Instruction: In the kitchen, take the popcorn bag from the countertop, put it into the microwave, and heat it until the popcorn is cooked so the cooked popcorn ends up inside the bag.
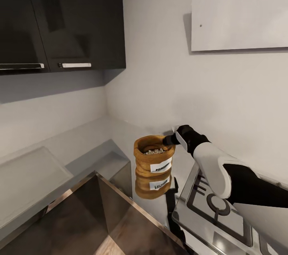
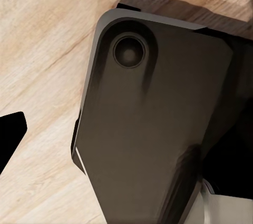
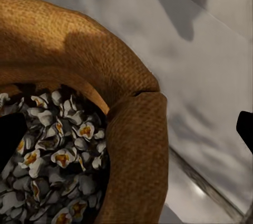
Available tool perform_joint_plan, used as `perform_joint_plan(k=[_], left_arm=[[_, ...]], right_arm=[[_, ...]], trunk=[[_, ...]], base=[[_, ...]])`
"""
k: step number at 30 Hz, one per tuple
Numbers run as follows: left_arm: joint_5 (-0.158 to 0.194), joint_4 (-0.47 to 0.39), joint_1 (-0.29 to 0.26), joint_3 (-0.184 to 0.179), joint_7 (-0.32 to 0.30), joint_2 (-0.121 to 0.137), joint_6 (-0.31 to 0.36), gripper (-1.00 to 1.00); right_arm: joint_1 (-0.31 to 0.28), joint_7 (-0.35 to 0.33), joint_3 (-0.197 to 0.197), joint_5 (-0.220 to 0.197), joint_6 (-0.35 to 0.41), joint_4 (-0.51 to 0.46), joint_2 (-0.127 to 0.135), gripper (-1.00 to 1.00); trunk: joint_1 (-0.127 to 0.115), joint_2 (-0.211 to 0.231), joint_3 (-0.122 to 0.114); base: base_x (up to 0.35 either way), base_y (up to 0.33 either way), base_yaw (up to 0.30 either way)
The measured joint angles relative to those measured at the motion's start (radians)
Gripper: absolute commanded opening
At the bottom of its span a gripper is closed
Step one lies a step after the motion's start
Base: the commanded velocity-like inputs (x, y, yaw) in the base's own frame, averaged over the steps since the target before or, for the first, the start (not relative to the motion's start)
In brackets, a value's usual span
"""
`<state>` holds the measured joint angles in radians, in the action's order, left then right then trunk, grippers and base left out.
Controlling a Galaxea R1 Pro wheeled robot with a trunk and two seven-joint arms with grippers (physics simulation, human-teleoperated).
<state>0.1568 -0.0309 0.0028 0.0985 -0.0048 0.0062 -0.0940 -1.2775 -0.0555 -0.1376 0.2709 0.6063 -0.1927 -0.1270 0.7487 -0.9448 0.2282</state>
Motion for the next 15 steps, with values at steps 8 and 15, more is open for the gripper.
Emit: perform_joint_plan(k=[8, 15], left_arm=[[0.0, 0.0, 0.0, 0.0, 0.0, 0.0, 0.0, 1.0], [0.0, 0.0, 0.0, 0.0, 0.0, 0.0, 0.0, 1.0]], right_arm=[[0.0, 0.0, 0.0, -0.012, -0.027, 0.005, 0.003, 1.0], [0.02, 0.001, 0.0, -0.013, -0.033, 0.012, 0.003, 1.0]], trunk=[[0.0, 0.0, 0.0], [0.0, 0.0, 0.0]], base=[[0.0, 0.0, 0.0], [0.0, 0.0, 0.0]])
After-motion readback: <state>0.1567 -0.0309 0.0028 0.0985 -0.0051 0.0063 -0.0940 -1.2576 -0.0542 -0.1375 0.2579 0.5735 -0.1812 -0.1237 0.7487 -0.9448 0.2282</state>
